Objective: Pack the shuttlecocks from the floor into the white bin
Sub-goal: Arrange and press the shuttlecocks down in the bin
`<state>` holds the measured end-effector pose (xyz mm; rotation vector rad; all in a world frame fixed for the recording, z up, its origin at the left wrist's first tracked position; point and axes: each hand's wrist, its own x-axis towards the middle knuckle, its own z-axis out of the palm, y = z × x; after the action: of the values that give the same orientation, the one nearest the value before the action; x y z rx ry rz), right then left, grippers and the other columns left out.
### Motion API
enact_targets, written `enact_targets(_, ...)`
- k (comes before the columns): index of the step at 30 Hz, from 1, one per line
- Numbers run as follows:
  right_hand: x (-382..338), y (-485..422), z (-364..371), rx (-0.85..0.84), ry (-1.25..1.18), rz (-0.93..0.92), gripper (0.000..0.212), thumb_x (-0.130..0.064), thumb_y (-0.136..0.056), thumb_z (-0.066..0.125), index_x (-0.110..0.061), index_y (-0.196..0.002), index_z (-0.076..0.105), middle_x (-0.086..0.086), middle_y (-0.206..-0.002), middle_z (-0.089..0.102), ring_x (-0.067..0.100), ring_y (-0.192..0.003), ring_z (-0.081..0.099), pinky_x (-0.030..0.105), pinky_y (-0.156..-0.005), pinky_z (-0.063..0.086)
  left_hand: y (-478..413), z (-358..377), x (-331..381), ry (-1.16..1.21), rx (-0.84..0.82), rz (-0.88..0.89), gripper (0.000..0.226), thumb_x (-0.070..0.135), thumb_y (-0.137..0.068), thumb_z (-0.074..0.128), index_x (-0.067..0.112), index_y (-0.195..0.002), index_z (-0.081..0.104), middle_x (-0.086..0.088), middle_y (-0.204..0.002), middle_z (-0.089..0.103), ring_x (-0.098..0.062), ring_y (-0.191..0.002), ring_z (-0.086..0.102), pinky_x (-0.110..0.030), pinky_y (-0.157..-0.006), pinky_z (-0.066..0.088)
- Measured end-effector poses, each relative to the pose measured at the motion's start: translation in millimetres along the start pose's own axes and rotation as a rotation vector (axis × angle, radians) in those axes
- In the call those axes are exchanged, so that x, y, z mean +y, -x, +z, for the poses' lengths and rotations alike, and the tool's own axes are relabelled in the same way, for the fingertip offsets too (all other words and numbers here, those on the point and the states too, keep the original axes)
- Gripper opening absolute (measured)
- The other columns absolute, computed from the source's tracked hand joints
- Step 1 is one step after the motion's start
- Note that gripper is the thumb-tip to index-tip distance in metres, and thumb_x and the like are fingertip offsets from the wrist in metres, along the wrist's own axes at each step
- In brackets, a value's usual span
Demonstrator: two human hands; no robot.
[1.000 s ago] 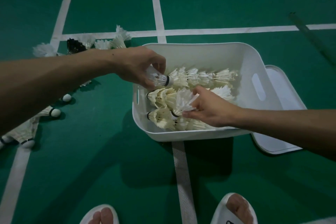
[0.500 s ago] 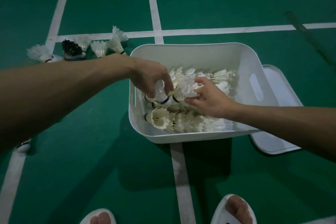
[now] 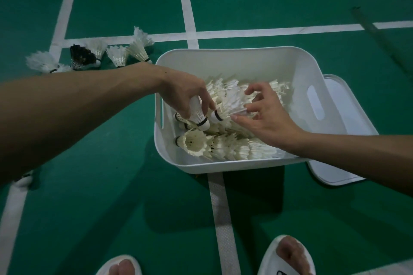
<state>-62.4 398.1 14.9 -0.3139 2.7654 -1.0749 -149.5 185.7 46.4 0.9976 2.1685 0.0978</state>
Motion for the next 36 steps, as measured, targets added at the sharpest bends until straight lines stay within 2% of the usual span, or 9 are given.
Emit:
enact_targets(3, -0.3, 4.2, -1.1, -0.024, -0.003, -0.016, 0.029, -0.035, -0.081, 0.074, -0.032, -0.057, 0.057, -0.007, -0.101, 0.045, 0.009, -0.090, 0.043, 0.031, -0.084, 0.041, -0.2, 0.5, -2.9, 0.017, -0.005, 0.005, 0.038, 0.008, -0.078, 0.068, 0.027, -0.110, 0.065, 0.021, -0.142, 0.044, -0.007, -0.126, 0.042, -0.033, -0.104, 0.033)
enact_targets(5, -3.8, 4.9, -2.5, -0.045, 0.047, -0.026, 0.038, -0.034, -0.081, 0.074, -0.032, -0.052, 0.050, -0.009, -0.078, 0.051, 0.007, -0.073, 0.046, 0.024, -0.071, 0.036, -0.8, 1.4, -4.0, 0.010, -0.007, 0.004, 0.038, 0.008, -0.077, 0.068, 0.028, -0.110, 0.065, 0.021, -0.143, 0.043, -0.008, -0.127, 0.042, -0.038, -0.106, 0.034)
enact_targets(8, -8.6, 5.5, -3.5, -0.039, 0.097, -0.034, 0.048, -0.032, -0.082, 0.075, -0.028, -0.050, 0.040, -0.010, -0.053, 0.043, 0.004, -0.051, 0.036, 0.019, -0.052, 0.029, -2.1, 2.5, -5.6, 0.005, -0.006, 0.002, 0.037, 0.010, -0.078, 0.068, 0.028, -0.110, 0.065, 0.022, -0.142, 0.042, -0.006, -0.124, 0.043, -0.034, -0.102, 0.034)
enact_targets(15, -12.9, 7.8, -2.2, -0.122, 0.146, -0.014, 0.028, -0.034, -0.077, 0.079, -0.023, -0.078, 0.053, -0.009, -0.070, 0.058, 0.008, -0.065, 0.056, 0.011, -0.056, 0.039, -1.8, 2.7, -9.7, 0.008, -0.004, 0.012, 0.037, 0.009, -0.077, 0.069, 0.026, -0.110, 0.066, 0.022, -0.143, 0.043, -0.005, -0.121, 0.044, -0.032, -0.099, 0.035)
enact_targets(17, -13.3, 7.9, -2.5, -0.143, 0.130, 0.027, 0.033, -0.033, -0.075, 0.081, -0.023, -0.091, 0.053, -0.008, -0.075, 0.064, 0.007, -0.071, 0.061, 0.012, -0.060, 0.044, -1.5, 2.3, -10.1, 0.001, -0.008, 0.014, 0.038, 0.009, -0.077, 0.069, 0.026, -0.111, 0.066, 0.021, -0.143, 0.042, -0.007, -0.123, 0.044, -0.032, -0.097, 0.036)
enact_targets(22, -14.9, 11.1, -8.9, -0.198, 0.072, 0.049, 0.059, -0.024, -0.071, 0.084, -0.028, -0.110, 0.040, -0.001, -0.066, 0.064, 0.009, -0.063, 0.062, 0.024, -0.062, 0.052, -0.6, 2.5, -8.7, -0.002, -0.010, 0.014, 0.040, 0.007, -0.078, 0.068, 0.025, -0.114, 0.065, 0.019, -0.144, 0.042, -0.004, -0.114, 0.042, -0.027, -0.088, 0.034)
enact_targets(24, -15.2, 12.7, -12.2, -0.235, 0.090, 0.016, 0.062, -0.023, -0.071, 0.085, -0.032, -0.120, 0.049, -0.004, -0.071, 0.062, 0.007, -0.066, 0.062, 0.023, -0.065, 0.054, -0.3, 1.7, -7.6, 0.002, -0.015, 0.012, 0.040, 0.007, -0.078, 0.068, 0.024, -0.115, 0.065, 0.018, -0.145, 0.041, -0.002, -0.112, 0.040, -0.027, -0.087, 0.033)
enact_targets(27, -17.0, 13.0, -12.7, -0.248, 0.166, -0.036, 0.042, -0.027, -0.069, 0.086, -0.024, -0.107, 0.069, -0.008, -0.076, 0.062, 0.002, -0.069, 0.061, 0.024, -0.072, 0.055, 0.3, 0.5, -5.6, 0.012, -0.023, 0.004, 0.040, 0.006, -0.079, 0.067, 0.023, -0.115, 0.065, 0.018, -0.145, 0.041, -0.002, -0.113, 0.040, -0.026, -0.088, 0.032)
enact_targets(36, -26.4, 2.2, 0.4, -0.325, 0.151, -0.005, 0.038, -0.018, -0.072, 0.082, -0.021, -0.107, 0.068, -0.015, -0.078, 0.060, -0.003, -0.064, 0.062, 0.014, -0.068, 0.052, 1.0, 0.7, -3.5, -0.014, -0.025, -0.005, 0.041, 0.007, -0.078, 0.068, 0.020, -0.117, 0.065, 0.017, -0.145, 0.042, -0.004, -0.118, 0.042, -0.024, -0.090, 0.029)
